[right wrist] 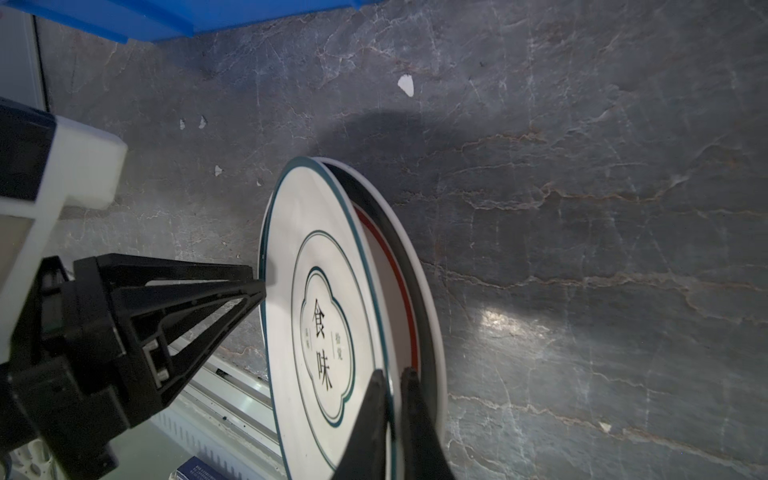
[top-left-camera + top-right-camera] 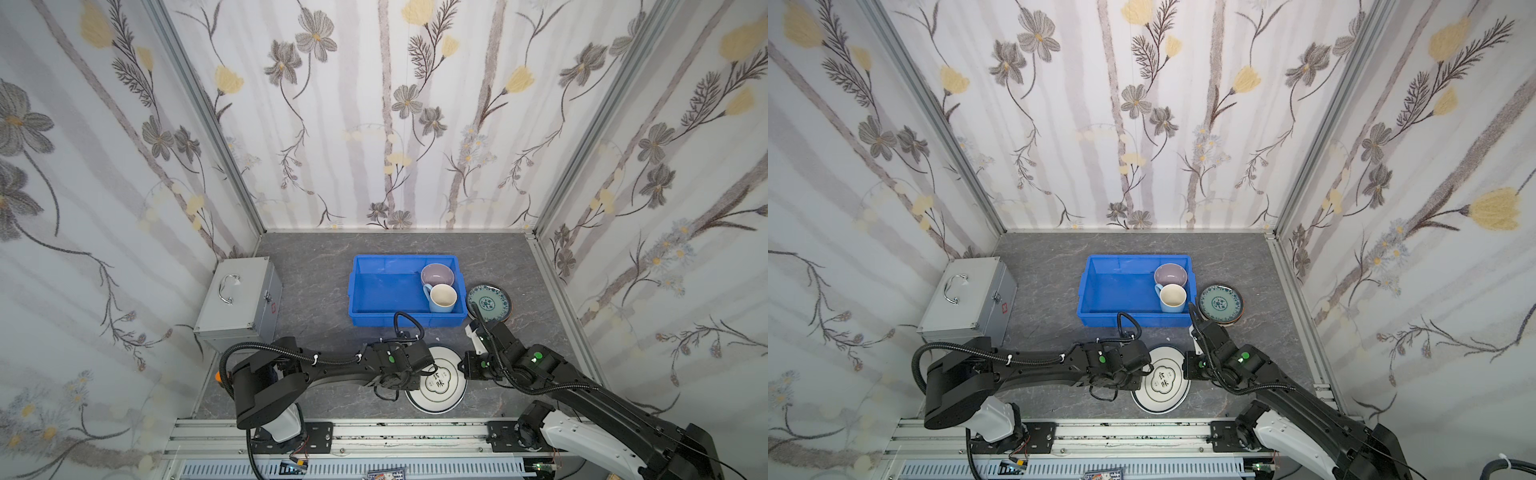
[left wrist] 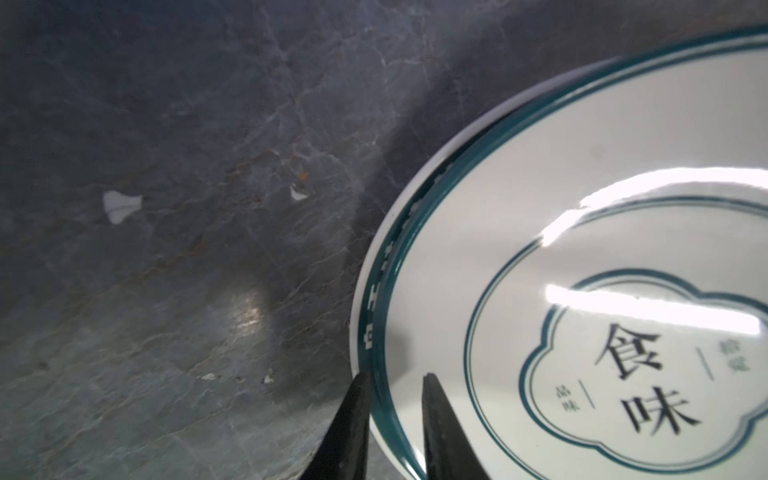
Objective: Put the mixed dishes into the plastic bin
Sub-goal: 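Carry the white plate into the bin with both grippers and lower it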
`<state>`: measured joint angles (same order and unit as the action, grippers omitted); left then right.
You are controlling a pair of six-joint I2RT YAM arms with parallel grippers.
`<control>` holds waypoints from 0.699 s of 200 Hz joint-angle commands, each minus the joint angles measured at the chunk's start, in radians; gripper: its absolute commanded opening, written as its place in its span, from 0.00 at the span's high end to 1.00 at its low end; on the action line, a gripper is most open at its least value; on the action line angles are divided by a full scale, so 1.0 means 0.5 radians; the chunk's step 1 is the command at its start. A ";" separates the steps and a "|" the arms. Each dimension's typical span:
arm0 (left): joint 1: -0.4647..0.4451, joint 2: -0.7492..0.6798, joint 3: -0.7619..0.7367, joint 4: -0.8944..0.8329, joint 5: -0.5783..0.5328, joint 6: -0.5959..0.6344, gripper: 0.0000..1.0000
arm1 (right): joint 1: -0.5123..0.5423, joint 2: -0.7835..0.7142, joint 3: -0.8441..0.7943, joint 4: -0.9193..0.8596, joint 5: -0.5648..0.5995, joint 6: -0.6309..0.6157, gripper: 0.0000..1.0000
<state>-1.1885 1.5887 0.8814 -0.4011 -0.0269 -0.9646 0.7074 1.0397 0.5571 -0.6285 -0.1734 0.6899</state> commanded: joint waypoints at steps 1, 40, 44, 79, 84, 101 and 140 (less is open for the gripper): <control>0.032 -0.071 0.008 -0.067 -0.067 0.026 0.59 | -0.003 0.006 0.027 -0.061 0.068 -0.047 0.93; 0.092 -0.263 -0.005 -0.213 -0.143 0.055 0.15 | -0.007 0.013 0.086 -0.062 0.054 -0.077 0.93; 0.096 -0.290 -0.008 -0.228 -0.151 0.058 0.08 | -0.008 0.015 0.092 -0.063 0.053 -0.081 0.93; 0.138 -0.553 -0.051 -0.354 -0.247 0.049 0.00 | -0.012 0.007 0.155 -0.073 0.028 -0.118 0.93; 0.147 -0.596 -0.061 -0.369 -0.260 0.041 0.00 | -0.011 0.004 0.167 -0.076 0.023 -0.121 0.93; 0.182 -0.757 -0.090 -0.447 -0.313 0.018 0.00 | -0.013 0.009 0.209 -0.079 -0.002 -0.143 0.93; 0.257 -1.057 -0.054 -0.695 -0.414 0.023 0.00 | -0.013 0.021 0.366 -0.099 -0.082 -0.182 0.93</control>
<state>-1.0775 1.1198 0.8375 -0.6369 -0.1669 -0.9497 0.7002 1.0439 0.6968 -0.6971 -0.1745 0.6193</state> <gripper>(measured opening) 0.997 0.068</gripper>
